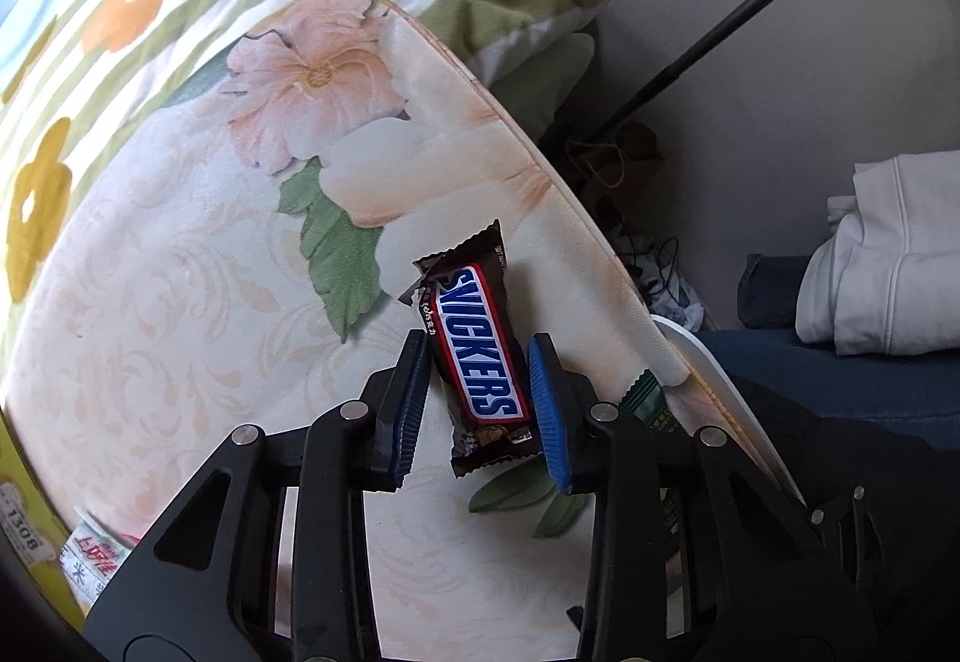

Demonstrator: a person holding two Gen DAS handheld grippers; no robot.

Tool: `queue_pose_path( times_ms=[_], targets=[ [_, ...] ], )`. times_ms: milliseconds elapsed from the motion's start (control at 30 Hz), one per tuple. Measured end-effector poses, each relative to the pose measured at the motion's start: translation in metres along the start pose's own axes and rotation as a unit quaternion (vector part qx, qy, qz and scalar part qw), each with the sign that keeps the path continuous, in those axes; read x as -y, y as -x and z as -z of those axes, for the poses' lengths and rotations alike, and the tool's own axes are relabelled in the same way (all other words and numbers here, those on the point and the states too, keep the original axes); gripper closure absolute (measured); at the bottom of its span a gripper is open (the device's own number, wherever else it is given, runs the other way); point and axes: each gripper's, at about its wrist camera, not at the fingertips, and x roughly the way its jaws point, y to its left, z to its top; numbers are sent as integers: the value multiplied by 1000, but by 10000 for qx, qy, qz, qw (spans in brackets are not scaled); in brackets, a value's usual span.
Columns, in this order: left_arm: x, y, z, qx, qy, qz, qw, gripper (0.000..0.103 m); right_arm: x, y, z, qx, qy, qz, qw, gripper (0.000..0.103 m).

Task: Organize snacks
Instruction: 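Grasp the Snickers bar with left tool while right tool grasps the green cracker packet, then lift both snacks and carry them over the box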

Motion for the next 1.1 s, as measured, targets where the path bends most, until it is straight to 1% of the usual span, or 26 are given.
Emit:
queue_pose_path(
  times_ms=[67,100,300,367,500,600,667,733,767,800,833,867,900,1033,1100],
  targets=[
    [-3,3,2,49,25,41,10000,73,1,-5,-1,-53,29,5,10000,32],
    [-4,5,3,75,36,55,10000,73,1,-7,-1,-76,34,17,10000,33],
    [-9,18,3,227,74,121,9996,73,1,-20,-3,-126,-85,202,9997,33],
    [-12,22,3,283,88,145,9995,73,1,-24,-4,-177,-141,127,9997,33],
    [-17,31,0,381,123,176,9990,73,-4,-25,-5,-176,-38,-62,9998,33],
    [-22,37,-3,453,145,164,9987,73,-5,-22,-5,-80,-106,-167,9998,33],
    [-24,40,-5,491,163,165,9985,73,-4,-20,-8,0,-195,-45,9998,33],
    [-26,43,-6,524,168,160,9984,73,0,-24,-10,-27,-349,72,9994,33],
    [-27,43,-6,534,176,171,9983,73,3,-27,-11,-48,-446,95,9989,35],
    [-28,44,-6,541,182,183,9982,73,4,-31,-12,-85,-531,116,9985,40],
    [-28,44,-6,546,181,187,9982,73,6,-33,-14,-112,-577,153,9982,43],
    [-29,44,-6,551,179,191,9981,73,5,-35,-15,-83,-546,250,9982,46],
    [-29,44,-6,553,173,199,9981,73,5,-37,-17,-87,-541,224,9982,49],
    [-30,43,-5,549,154,204,9982,73,3,-44,-20,-34,-426,455,9981,51],
    [-31,43,-5,542,156,210,9982,73,2,-43,-18,5,-415,455,9981,62]
  ],
)
